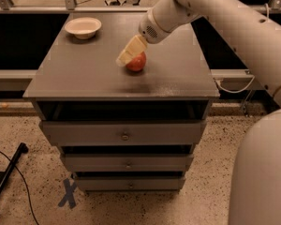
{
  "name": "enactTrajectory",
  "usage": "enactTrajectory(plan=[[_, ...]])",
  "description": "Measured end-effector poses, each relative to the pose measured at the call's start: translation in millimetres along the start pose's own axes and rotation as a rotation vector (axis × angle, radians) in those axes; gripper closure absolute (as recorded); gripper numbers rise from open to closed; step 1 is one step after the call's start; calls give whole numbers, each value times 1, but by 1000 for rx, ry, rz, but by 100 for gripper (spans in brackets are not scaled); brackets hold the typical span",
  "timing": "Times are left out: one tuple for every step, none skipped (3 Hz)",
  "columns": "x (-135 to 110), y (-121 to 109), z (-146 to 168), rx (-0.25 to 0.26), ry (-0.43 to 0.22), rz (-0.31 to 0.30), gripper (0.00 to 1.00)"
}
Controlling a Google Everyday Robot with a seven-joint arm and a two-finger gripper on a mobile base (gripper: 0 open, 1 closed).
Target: Place apple into paper bowl
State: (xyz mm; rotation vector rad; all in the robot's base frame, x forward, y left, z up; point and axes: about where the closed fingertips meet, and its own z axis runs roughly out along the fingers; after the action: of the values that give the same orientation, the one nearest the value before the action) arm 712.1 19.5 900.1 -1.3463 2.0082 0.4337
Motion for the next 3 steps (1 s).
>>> enactTrajectory(plan=[[7, 11, 20, -17, 55, 3, 15], [12, 13, 31, -5, 94, 2, 38], [10, 9, 29, -2, 82, 0, 62]])
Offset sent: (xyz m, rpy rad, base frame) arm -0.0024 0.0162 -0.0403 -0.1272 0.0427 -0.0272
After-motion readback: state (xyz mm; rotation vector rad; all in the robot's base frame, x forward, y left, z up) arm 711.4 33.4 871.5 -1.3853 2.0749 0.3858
